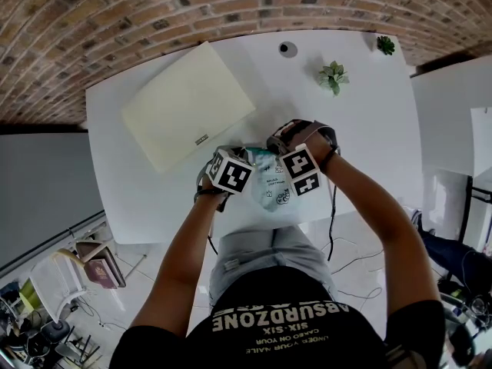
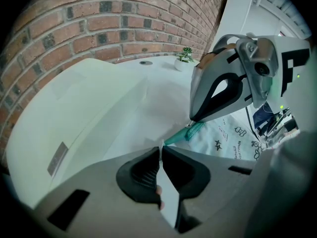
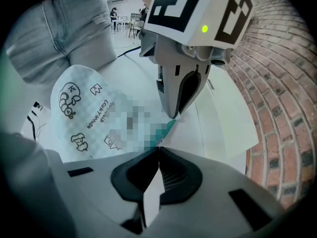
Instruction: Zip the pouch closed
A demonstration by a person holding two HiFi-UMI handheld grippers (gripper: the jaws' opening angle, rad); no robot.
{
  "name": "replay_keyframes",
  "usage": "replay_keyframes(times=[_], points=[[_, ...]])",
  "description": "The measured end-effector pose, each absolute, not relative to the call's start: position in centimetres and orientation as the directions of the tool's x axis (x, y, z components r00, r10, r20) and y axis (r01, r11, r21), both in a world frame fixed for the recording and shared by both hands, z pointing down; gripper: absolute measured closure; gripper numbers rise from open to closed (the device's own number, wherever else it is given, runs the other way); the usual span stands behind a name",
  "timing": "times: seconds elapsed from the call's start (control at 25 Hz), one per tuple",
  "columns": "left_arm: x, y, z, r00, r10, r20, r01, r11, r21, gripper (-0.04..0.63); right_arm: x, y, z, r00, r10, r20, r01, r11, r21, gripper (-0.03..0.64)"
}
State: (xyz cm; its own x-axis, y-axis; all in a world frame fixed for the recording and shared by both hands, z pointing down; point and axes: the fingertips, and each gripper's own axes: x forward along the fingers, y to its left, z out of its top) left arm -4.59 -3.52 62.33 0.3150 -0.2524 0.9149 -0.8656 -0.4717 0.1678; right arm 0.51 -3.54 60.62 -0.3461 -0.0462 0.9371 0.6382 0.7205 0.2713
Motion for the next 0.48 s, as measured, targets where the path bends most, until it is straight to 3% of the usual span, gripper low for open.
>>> replay_keyframes(times=[0.48], points=[[-4.62, -3.45, 62.21, 0.32, -0.256, 0.912, -0.866, -0.47, 0.171, 0.569, 1.02, -3.64, 60.3, -0.334, -0.042, 0.942, 0.643, 0.72, 0.26, 0.615]])
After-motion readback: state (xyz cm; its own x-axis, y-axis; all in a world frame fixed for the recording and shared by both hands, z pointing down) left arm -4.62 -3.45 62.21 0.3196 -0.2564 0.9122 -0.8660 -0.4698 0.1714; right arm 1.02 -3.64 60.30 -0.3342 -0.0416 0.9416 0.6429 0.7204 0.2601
